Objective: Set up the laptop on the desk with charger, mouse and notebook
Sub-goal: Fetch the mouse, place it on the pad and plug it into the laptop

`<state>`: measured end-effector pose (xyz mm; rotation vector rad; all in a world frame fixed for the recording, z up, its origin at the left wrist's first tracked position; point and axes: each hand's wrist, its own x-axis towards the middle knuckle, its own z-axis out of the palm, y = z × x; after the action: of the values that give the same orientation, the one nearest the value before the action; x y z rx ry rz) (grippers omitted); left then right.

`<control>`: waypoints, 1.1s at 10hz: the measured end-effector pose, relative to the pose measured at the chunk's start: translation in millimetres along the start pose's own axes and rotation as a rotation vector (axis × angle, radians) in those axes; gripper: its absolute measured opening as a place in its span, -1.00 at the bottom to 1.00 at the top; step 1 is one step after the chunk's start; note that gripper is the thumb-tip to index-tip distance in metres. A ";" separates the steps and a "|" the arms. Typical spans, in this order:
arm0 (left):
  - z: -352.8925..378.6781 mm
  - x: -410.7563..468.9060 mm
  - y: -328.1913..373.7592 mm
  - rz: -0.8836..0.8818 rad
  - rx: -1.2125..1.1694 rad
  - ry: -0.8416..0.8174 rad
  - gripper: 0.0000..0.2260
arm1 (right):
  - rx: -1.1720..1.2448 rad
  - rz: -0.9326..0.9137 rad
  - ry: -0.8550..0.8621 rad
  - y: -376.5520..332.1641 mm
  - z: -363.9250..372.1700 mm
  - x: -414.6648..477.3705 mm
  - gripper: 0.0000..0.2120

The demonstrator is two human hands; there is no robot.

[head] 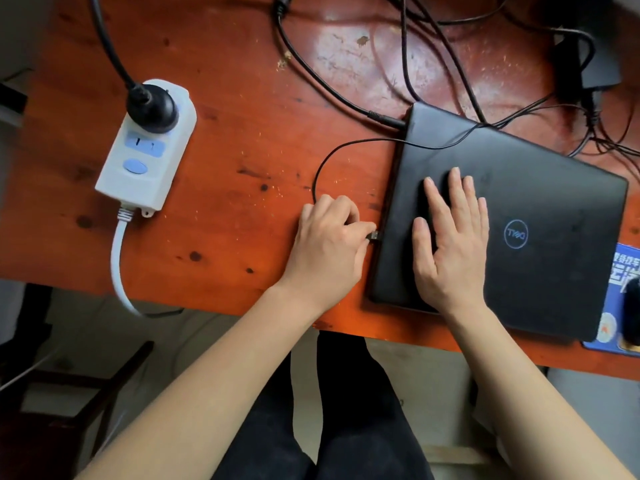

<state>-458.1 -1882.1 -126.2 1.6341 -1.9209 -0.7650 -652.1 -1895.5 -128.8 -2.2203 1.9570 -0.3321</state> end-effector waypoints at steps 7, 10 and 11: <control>-9.3 9.8 -13.6 0.219 0.018 -0.132 -0.84 | -0.008 0.012 0.006 -1.0 0.6 -0.9 -0.49; -10.0 7.0 -9.8 0.192 0.077 -0.098 -0.87 | -0.015 0.007 0.012 -3.0 0.6 -0.1 -0.49; -8.7 -1.6 -13.7 0.193 0.073 -0.084 -0.85 | -0.007 0.014 0.014 -4.0 0.5 -0.1 -0.49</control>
<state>-442.2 -1883.1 -129.5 1.4516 -2.1518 -0.7027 -648.2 -1894.9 -128.2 -2.2141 1.9826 -0.3397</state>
